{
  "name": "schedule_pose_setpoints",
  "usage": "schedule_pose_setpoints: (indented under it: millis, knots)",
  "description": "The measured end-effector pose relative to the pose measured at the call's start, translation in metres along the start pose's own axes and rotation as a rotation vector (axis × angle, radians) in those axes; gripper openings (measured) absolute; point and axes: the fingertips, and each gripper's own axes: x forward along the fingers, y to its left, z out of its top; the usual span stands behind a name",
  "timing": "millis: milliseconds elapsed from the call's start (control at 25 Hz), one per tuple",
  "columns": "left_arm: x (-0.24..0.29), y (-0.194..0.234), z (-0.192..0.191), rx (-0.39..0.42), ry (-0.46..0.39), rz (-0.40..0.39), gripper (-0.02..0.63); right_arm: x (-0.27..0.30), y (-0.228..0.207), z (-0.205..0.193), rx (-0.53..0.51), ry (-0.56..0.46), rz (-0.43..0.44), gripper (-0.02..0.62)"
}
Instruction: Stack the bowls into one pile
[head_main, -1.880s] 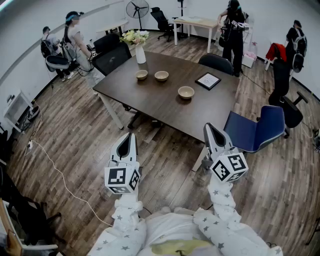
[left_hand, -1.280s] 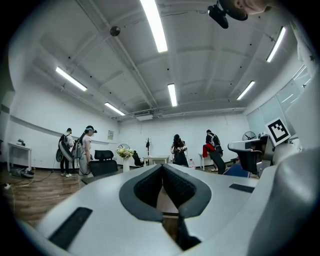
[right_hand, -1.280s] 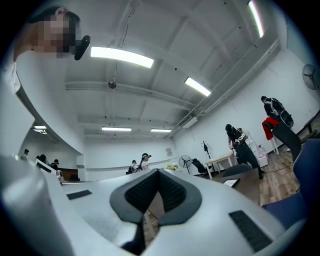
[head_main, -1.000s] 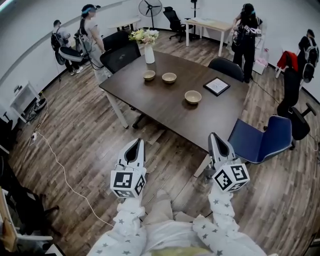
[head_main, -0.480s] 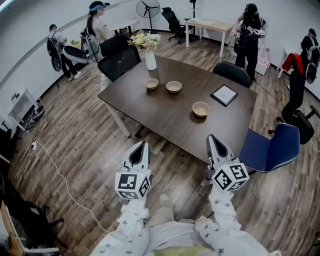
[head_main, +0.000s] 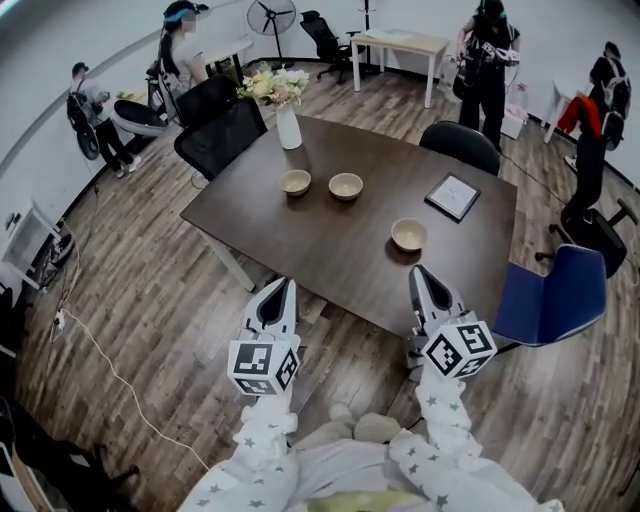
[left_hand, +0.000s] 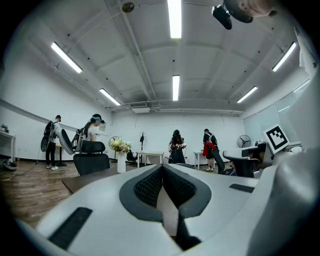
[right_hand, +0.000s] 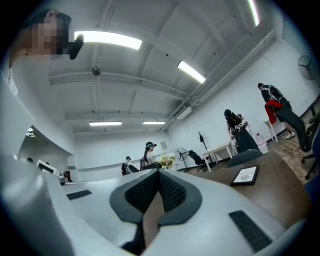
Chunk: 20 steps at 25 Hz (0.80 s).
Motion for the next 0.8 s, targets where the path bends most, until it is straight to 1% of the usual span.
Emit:
schedule_pose_setpoints:
  millis: [240,480,640,800]
  knots:
    - [0.029,0.002,-0.013,-0.007,0.024,-0.054,0.025,0.016,-0.022,-0.012,0.018,0.010,-0.061,0.021]
    - [0.062,0.020,-0.022,-0.034,0.055,-0.058,0.025,0.048,-0.042,-0.019,0.029,0.029,-0.086,0.021]
    - [0.101,0.042,-0.023,-0.046,0.057,-0.050,0.025,0.087,-0.057,-0.021,0.028,0.040,-0.092,0.021]
    - [0.149,0.053,-0.021,-0.039,0.062,-0.084,0.025,0.123,-0.083,-0.014,0.020,0.030,-0.116,0.021]
